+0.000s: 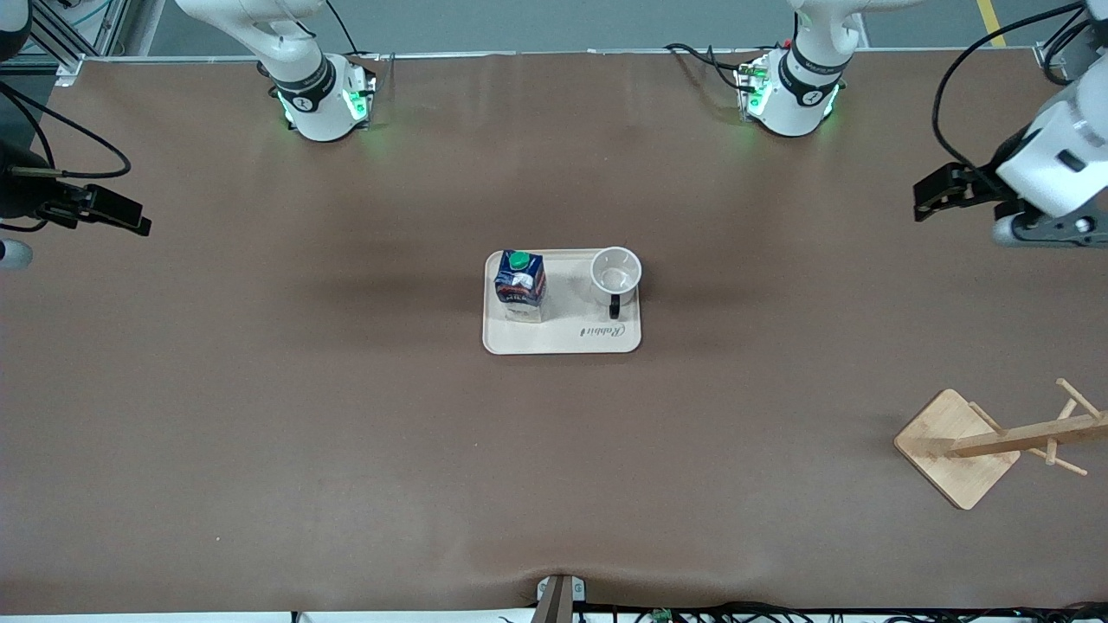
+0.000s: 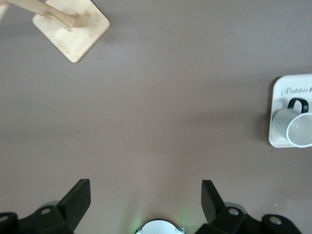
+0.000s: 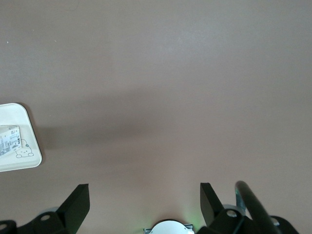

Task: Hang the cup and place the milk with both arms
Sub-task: 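Move the left gripper toward the white mug on the tray, then lower the left gripper onto the white mug rim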

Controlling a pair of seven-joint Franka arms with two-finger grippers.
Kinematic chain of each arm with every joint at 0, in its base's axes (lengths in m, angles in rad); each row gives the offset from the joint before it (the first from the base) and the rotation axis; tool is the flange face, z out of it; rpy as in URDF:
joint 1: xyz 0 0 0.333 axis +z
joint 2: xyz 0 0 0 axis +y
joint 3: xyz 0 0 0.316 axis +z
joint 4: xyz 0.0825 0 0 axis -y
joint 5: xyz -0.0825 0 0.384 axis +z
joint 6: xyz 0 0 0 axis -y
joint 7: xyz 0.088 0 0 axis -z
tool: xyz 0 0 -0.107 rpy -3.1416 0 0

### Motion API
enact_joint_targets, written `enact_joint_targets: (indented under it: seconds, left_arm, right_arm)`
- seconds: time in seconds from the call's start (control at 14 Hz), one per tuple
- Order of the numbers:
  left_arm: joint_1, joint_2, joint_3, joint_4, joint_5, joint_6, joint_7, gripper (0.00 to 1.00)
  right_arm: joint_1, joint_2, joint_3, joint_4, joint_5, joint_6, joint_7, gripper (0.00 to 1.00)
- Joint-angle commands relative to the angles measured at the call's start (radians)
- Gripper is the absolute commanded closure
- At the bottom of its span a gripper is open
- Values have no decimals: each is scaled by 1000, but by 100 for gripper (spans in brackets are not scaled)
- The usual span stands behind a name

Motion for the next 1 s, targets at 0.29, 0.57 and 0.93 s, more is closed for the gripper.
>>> enact_joint_targets:
  seconds: [0.29,0.57,0.93]
  left_arm:
    - [-11,13,-136,-188,-72,168,-124,0]
    - [-11,22,-294,-346,-11,356,-293,0]
    - [-15,66,-463,-529,-8,620,-534,0]
  right_arm:
    - [2,-6,-3,-7,10,-2,-7,0]
    - [-1,0,-5,-7,10,1,-7,0]
    - [6,0,-11,-5,10,3,-7,0]
